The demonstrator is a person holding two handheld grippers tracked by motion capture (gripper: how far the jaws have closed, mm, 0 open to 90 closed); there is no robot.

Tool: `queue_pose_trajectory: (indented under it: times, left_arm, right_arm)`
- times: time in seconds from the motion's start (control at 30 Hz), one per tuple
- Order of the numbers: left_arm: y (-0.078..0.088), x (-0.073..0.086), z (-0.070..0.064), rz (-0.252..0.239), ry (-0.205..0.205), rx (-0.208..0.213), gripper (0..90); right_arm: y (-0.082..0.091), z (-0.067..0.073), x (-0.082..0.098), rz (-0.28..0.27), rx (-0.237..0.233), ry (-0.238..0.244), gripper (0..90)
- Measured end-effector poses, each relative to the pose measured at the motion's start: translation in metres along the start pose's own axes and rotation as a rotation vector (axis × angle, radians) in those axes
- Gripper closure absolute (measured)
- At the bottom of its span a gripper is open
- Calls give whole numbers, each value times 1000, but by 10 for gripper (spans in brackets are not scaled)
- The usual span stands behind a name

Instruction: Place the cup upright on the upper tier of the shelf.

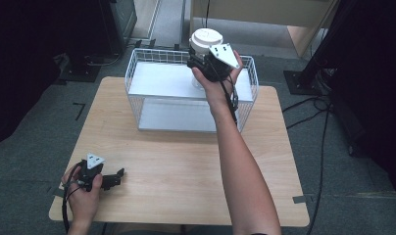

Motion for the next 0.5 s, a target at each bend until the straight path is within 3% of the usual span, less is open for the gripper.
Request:
queue_pose_trajectory:
  times: [0.03,0.1,0.2,0.37,0.5]
  left_arm:
    - [0,0,0,1,0,-1,24]
    - [0,0,0,0,0,0,24]
    - [0,0,0,-1,-2,5,24]
    - [0,-1,0,-1,0,2,24]
    - [-1,-1,-1,0,-4,-3,25]
  right_arm:
    - [1,-1,0,13,15,4,82]
    - [3,-2,0,45,-7,-5,0]
    - [5,-5,3,87,-12,-13,0]
    - [14,-13,8,107,-27,-51,0]
    - [25,-18,13,113,-31,-20,0]
Point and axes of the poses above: each handheld gripper's, and its own axes: y roughly backward along the jaws, x roughly out of its underside, z roughly to its left, the point moved 2 cm from there along -y, roughly forward along the jaws, and after that the axes turned 13 degrees about -y, right-handed, at the moved point
